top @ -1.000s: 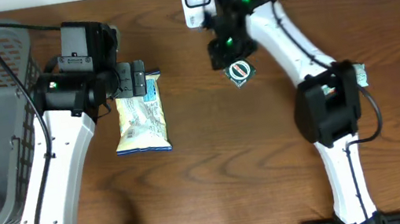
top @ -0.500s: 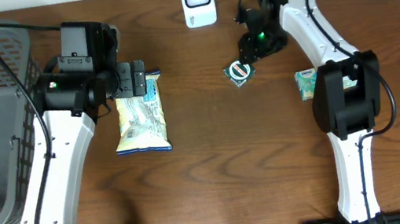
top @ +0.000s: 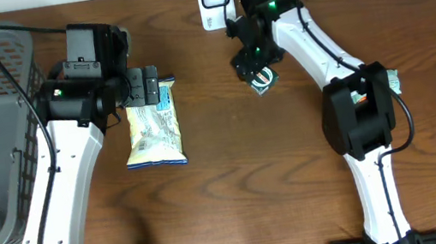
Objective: Scan the item barcode
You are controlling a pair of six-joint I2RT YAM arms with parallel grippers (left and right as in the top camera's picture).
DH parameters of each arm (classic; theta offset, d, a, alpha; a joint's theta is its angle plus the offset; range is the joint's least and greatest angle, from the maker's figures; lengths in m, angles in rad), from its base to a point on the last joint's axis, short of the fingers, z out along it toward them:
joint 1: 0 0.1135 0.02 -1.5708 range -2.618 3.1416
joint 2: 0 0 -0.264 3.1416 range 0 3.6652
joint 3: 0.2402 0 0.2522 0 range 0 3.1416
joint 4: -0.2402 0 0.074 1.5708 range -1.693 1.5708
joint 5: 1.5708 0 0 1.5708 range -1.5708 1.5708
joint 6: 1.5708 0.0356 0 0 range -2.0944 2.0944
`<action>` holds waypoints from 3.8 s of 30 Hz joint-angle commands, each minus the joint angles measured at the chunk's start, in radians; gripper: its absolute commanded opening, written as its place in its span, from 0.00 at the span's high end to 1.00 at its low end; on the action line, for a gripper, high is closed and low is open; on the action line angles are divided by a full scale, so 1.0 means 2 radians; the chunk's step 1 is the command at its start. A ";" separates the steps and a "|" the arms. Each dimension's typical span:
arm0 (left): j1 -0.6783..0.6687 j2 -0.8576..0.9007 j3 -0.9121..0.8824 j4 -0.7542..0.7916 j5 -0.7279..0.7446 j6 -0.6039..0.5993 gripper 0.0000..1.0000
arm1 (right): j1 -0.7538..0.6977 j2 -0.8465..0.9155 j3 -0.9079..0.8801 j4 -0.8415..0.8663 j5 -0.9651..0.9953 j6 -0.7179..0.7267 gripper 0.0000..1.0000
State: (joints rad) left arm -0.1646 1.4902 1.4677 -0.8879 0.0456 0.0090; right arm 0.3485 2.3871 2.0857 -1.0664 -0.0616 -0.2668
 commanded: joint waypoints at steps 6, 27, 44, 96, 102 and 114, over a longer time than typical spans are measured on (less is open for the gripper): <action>0.002 0.000 0.004 -0.001 -0.003 0.009 0.02 | 0.010 -0.006 -0.005 0.006 0.044 -0.012 0.01; 0.002 0.000 0.004 -0.001 -0.003 0.009 0.02 | 0.013 -0.006 -0.060 0.053 0.024 -0.009 0.49; 0.002 0.000 0.004 -0.001 -0.003 0.009 0.02 | -0.032 -0.050 0.043 -0.070 -0.201 0.127 0.59; 0.002 0.000 0.004 -0.001 -0.003 0.009 0.02 | 0.066 0.102 0.045 0.645 0.248 -0.508 0.49; 0.002 0.000 0.004 -0.001 -0.003 0.009 0.02 | 0.066 0.105 0.045 0.646 0.248 -0.510 0.50; 0.002 0.000 0.004 -0.001 -0.003 0.009 0.02 | 0.067 0.088 0.045 0.635 0.248 -0.384 0.50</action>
State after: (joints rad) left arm -0.1646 1.4902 1.4677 -0.8879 0.0456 0.0090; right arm 0.4812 2.6030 2.1670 0.2138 0.4236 -1.1892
